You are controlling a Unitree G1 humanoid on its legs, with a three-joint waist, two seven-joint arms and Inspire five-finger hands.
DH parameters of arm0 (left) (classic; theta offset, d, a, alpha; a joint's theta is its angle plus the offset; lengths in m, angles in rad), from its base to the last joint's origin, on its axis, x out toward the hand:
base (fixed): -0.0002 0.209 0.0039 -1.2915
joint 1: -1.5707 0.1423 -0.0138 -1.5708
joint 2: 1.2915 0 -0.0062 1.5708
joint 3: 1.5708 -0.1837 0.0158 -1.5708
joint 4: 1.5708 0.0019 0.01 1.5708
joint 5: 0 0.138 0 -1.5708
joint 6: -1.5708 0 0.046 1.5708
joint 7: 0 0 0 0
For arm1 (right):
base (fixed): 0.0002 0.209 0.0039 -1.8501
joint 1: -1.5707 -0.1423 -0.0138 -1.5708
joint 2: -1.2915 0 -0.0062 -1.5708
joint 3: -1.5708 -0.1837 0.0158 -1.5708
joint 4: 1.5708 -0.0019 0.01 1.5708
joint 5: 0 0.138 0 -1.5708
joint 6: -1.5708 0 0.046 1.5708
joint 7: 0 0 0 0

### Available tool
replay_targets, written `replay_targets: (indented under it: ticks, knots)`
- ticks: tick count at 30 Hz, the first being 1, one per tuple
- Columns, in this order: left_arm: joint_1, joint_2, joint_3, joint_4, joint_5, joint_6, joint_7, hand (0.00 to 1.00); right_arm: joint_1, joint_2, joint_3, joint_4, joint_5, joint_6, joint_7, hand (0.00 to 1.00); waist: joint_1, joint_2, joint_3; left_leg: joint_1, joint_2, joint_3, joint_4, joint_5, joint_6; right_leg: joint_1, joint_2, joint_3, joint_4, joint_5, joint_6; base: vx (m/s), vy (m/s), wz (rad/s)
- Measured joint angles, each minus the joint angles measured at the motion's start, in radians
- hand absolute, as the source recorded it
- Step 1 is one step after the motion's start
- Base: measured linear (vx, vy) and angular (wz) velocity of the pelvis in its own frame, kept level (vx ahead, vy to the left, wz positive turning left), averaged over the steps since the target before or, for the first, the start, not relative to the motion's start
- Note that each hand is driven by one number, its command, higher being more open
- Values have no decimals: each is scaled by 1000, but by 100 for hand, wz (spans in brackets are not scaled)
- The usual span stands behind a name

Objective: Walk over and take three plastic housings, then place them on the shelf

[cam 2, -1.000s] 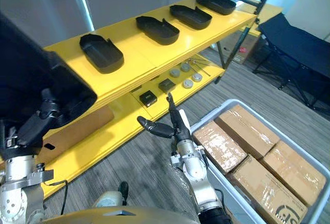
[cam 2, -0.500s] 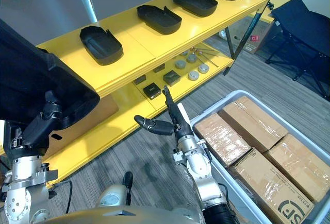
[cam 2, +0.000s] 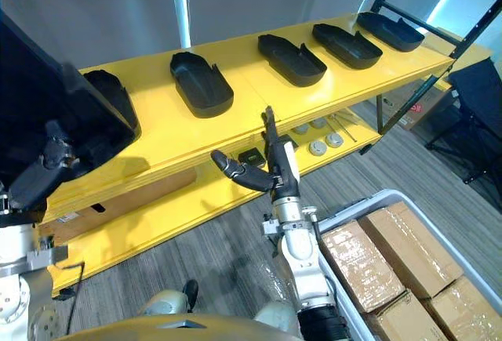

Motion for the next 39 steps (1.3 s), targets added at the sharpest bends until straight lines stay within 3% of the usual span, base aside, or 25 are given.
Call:
replay_targets:
  ticks: [2,4,5,6,8,9,12,21,23,24,25,27,28,29,30,33,39]
  knots:
    - [-76,8,-3,32,-7,-1,6,0,-18,-9,-53,-40,0,-8,-49,100,-18,0,0,0,-5,-57,1,-9,-12,-9,95,118,-227,18,23,118,-121,87]
    - [-77,9,-3,36,-6,-1,9,0,-23,-21,-72,-73,0,-18,-77,100,-18,-19,-6,2,-33,-77,1,-23,-30,2,102,120,-319,30,34,128,-218,66]
    - [-65,6,-5,39,-6,0,9,0,-31,-38,-83,-94,2,-36,-86,100,-14,-37,-15,6,-52,-87,7,-35,-44,17,93,127,-346,117,42,197,-299,67]
    - [-33,-14,-10,37,-5,0,5,0,-60,-66,-92,-96,2,-48,-85,100,-16,5,-18,8,-24,-71,23,-43,-60,52,112,92,-382,131,36,190,-238,47]
    - [0,-18,-10,37,-4,0,2,0,-108,-98,-92,-96,7,-48,-85,100,-5,56,-34,-2,21,-53,35,-53,-81,100,159,59,-467,169,20,199,-180,31]
    - [-1,-19,-13,36,-3,0,2,0,-136,-111,-92,-96,10,-48,-85,100,-6,69,-40,-3,39,-23,29,-51,-88,126,178,36,-500,178,9,191,-164,42]
    - [8,-34,-22,28,-5,-1,1,0,-199,-121,-101,-117,19,-47,-76,100,18,72,-43,2,70,12,18,-49,-94,146,206,16,-527,178,8,142,-135,23]
    - [90,-78,-25,26,-4,1,-31,0,-209,-95,-89,-140,54,-47,-61,100,49,68,-44,-2,48,11,15,-46,-90,172,183,-6,-555,178,9,12,17,10]
    - [122,-88,-25,24,-7,2,-33,0,-188,-64,-76,-140,56,-47,-55,100,48,66,-46,-8,37,12,1,-47,-68,184,177,-31,-570,178,11,-68,18,23]
    - [124,-89,-26,24,-8,2,-36,0,-178,-62,-76,-140,55,-47,-52,100,44,65,-47,-19,41,34,3,-52,-50,186,172,-50,-570,179,13,-65,13,77]
    - [118,-88,-28,24,-10,4,-43,0,-149,-63,-83,-145,55,-46,-48,100,20,62,-50,-41,74,151,0,-46,-5,193,163,-110,-569,182,17,-52,-23,115]
    - [102,-88,-51,23,-10,4,-65,0,-111,-76,-117,-146,53,-46,-47,100,-10,67,-54,-65,112,306,-9,-11,23,206,129,-192,-563,183,18,-32,30,133]
    - [99,-89,-61,23,-11,4,-74,0,-103,-81,-130,-146,53,-46,-47,100,-10,77,-57,-67,118,333,-19,20,22,206,127,-205,-559,182,18,7,113,90]
    - [99,-88,-82,20,-21,4,-90,0,-90,-80,-154,-144,48,-46,-48,100,-4,91,-58,-47,112,339,-65,83,-50,205,116,-217,-535,172,34,25,123,51]
    - [100,-88,-90,20,-24,5,-95,0,-80,-74,-156,-144,41,-46,-53,100,-2,90,-58,-27,99,336,-99,103,-60,207,102,-219,-521,166,42,24,101,37]
    - [100,-86,-94,20,-41,19,-103,0,-72,-62,-144,-145,50,-48,-54,100,-5,77,-58,18,69,337,-160,127,-49,223,72,-210,-513,163,47,-14,100,9]
    - [111,-81,-95,19,-42,59,-112,0,-20,5,-131,-145,55,-49,-61,100,-9,54,-60,35,53,337,-188,132,-46,236,61,-208,-517,157,61,-40,28,1]
